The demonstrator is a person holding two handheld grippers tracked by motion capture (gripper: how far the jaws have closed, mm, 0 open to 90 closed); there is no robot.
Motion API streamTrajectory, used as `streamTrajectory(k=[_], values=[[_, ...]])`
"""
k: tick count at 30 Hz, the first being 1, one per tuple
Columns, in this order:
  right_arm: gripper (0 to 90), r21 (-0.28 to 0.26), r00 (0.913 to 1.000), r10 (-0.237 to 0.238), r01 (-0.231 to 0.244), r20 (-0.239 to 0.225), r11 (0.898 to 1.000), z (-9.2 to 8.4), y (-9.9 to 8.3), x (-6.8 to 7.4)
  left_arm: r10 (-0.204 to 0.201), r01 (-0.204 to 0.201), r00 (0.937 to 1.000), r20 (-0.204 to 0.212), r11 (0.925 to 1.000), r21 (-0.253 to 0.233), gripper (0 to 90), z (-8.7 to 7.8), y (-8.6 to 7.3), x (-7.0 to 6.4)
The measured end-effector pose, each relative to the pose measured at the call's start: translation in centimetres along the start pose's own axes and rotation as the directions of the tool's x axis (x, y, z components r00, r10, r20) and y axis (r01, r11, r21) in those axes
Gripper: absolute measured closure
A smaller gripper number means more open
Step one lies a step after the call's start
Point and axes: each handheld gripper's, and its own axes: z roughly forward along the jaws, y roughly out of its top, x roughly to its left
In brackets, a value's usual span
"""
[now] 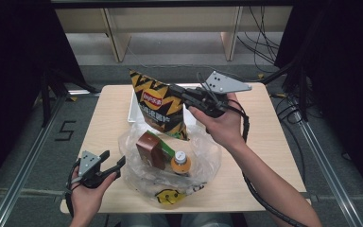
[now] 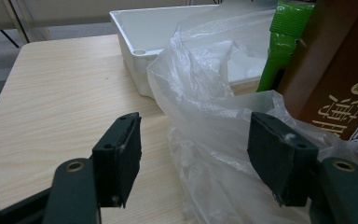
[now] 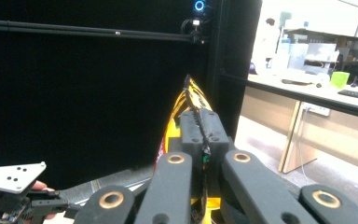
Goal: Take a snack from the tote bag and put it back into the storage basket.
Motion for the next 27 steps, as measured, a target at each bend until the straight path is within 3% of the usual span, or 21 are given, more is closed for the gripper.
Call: streamTrajectory(k=[5,7,10,13,27], values=[[90.0,0.002,0.9998,0.021,-0.021,0.001,1.000,0.2,0.5,0.0,0.000,0.000,1.0000,-0.003,1.0000,0.001,34.6,-0.1,0.0,0.0],[90.0,-0.011,1.0000,-0.006,0.006,0.004,1.000,0.3,0.7,-0.3,0.000,0.000,1.0000,-0.002,1.0000,0.001,34.6,-0.1,0.0,0.0],[90.0,-0.008,0.9999,0.015,-0.015,0.005,1.000,0.3,0.9,-0.2,0.000,0.000,1.0000,-0.002,1.0000,0.000,34.6,-0.1,0.0,0.0],[90.0,-0.014,0.9999,-0.008,0.008,0.014,1.000,0.5,1.3,-0.7,-0.002,0.002,1.0000,-0.003,1.0000,0.001,34.6,-0.1,0.0,0.0],[90.0,-0.025,0.9996,0.014,-0.013,0.024,1.000,1.3,2.4,-1.4,-0.003,0.003,1.0000,-0.001,1.0000,0.002,34.7,-0.1,0.0,0.1]])
